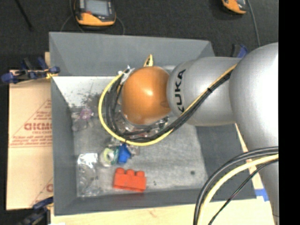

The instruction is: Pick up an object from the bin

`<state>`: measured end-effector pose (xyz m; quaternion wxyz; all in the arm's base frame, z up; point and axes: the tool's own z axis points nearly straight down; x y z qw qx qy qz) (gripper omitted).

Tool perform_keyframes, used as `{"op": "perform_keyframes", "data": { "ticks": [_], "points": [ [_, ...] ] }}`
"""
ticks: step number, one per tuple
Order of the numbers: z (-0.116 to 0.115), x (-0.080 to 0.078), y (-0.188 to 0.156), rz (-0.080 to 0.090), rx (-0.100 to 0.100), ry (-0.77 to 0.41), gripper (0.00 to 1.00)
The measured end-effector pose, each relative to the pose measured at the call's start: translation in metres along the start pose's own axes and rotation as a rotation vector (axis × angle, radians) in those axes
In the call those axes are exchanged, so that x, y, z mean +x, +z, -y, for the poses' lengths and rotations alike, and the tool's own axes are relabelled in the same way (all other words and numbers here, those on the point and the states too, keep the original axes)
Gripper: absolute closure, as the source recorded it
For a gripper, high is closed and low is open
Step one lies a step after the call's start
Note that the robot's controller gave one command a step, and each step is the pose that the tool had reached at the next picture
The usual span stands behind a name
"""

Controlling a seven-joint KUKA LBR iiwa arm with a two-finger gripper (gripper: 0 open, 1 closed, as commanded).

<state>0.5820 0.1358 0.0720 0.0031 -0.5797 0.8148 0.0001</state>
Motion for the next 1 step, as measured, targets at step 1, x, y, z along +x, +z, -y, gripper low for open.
{"op": "perform_keyframes", "data": {
  "ticks": [1],
  "points": [
    [0.0004, 0.0158, -0.1782, 0.000, 0.006, -0.036, 1.00]
  ]
}}
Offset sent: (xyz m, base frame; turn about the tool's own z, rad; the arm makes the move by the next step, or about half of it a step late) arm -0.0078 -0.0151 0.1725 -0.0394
